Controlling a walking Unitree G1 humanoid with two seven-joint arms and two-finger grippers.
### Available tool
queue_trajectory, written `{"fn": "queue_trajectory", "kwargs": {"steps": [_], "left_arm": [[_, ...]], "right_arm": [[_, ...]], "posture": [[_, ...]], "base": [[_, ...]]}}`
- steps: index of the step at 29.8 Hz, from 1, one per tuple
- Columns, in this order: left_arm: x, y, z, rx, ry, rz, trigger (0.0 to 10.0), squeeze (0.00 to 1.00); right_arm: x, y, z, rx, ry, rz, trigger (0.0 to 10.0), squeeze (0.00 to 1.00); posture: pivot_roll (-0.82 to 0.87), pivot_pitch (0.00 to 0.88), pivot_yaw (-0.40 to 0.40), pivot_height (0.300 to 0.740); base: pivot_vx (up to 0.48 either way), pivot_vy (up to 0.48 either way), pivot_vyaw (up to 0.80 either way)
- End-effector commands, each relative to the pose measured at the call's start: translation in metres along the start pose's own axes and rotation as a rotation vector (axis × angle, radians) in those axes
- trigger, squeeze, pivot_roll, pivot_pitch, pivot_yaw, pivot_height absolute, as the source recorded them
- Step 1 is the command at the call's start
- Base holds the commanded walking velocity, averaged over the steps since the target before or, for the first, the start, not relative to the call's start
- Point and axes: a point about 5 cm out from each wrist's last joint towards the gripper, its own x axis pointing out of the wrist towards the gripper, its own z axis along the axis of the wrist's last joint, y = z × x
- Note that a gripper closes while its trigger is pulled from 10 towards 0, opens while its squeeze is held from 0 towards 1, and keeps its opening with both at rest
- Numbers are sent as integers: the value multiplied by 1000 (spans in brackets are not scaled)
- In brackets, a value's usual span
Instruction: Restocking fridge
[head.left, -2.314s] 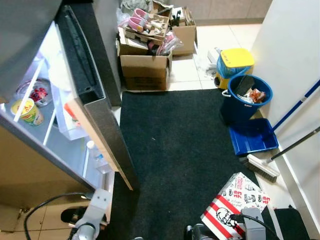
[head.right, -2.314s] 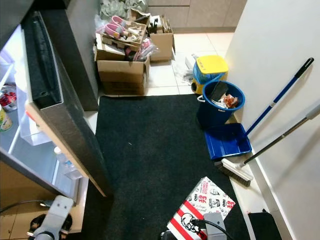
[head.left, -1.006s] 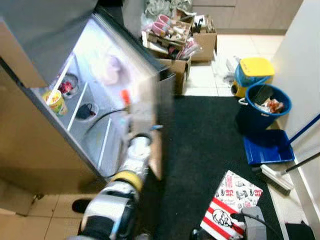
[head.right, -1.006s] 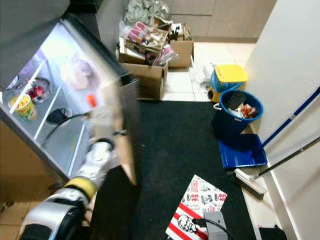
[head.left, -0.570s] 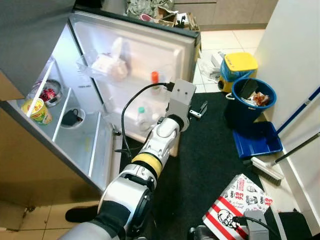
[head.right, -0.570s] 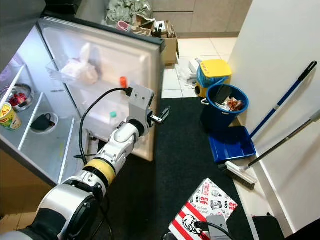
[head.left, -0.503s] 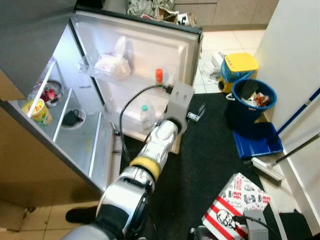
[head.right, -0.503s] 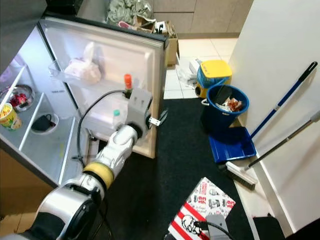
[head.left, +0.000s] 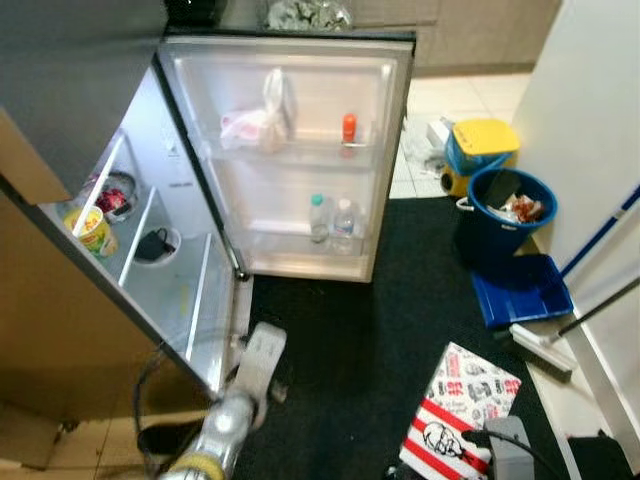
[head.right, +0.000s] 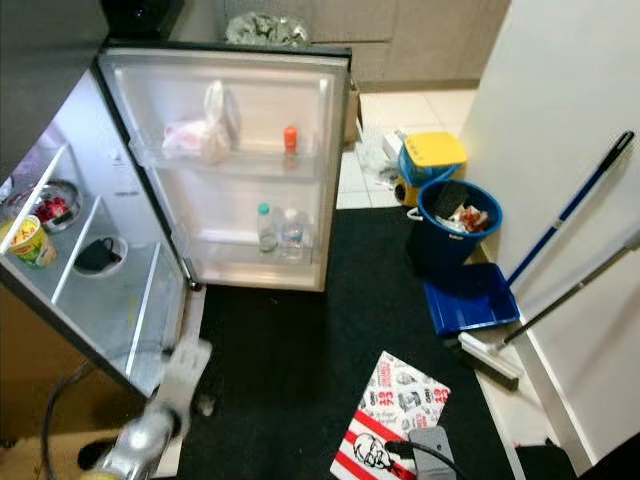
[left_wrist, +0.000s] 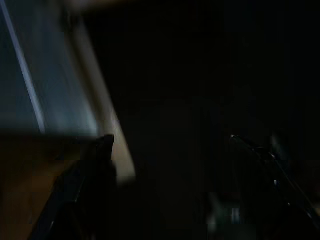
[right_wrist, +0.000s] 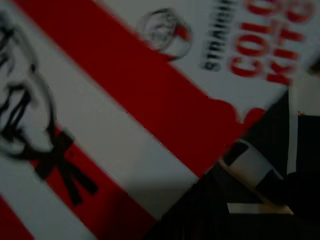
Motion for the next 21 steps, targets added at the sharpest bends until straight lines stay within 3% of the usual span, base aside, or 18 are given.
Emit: {"fn": "queue_trajectory", "kwargs": {"steps": [1, 6, 13, 21], "left_arm": [[-5, 11, -13, 13, 59, 32, 10000, 0], [-14, 9, -35, 56, 134, 9, 10000, 0], [-15, 8, -38, 64, 134, 28, 10000, 0], [-15, 5, -38, 65, 136, 36, 10000, 0]], "right_arm": [[-3, 0, -10, -1, 37, 10, 10000, 0], [-4, -4, -11, 3, 36, 3, 10000, 0], [-4, -9, -9, 114, 14, -30, 10000, 0], [-4, -12, -6, 139, 2, -39, 10000, 0]], "posture": [[-72, 91, -10, 740], [-76, 96, -15, 740], [-76, 98, -18, 740], [-77, 99, -22, 740]], "base": [[0, 0, 0], [0, 0, 0], [0, 0, 0], [0, 0, 0]]}}
